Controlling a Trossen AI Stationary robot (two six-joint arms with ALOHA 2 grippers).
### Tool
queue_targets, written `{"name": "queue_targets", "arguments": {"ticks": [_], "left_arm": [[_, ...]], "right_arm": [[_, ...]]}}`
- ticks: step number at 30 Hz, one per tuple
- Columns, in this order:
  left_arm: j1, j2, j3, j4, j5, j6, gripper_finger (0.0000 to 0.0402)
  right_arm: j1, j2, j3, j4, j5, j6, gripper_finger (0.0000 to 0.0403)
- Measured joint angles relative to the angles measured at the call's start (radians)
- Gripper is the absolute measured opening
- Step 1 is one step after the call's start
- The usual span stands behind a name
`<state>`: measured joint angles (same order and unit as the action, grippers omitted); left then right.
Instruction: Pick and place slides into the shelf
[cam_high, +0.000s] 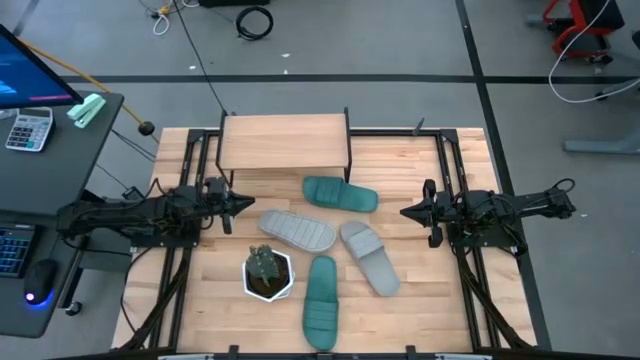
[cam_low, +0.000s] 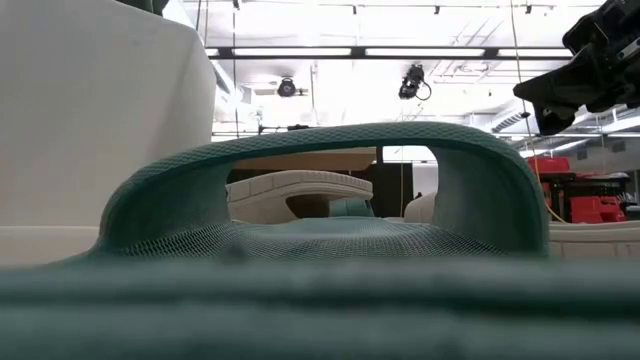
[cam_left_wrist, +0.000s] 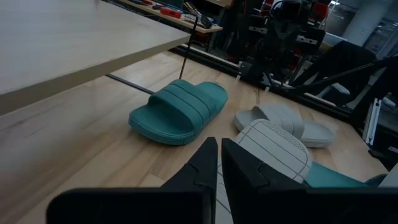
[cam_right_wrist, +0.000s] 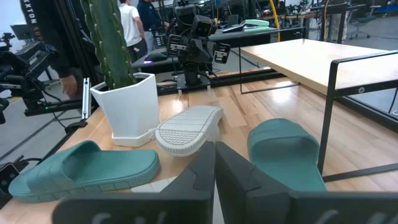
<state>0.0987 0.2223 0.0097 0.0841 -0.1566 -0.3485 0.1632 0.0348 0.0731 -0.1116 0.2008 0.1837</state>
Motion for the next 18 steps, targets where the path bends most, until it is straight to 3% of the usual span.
{"name": "queue_targets", "arguments": {"ticks": [18], "left_arm": [[0.000,0.000,0.000,0.000,0.000,0.000,0.0028]], "right_arm": [[0.000,0.000,0.000,0.000,0.000,0.000,0.0018]]}}
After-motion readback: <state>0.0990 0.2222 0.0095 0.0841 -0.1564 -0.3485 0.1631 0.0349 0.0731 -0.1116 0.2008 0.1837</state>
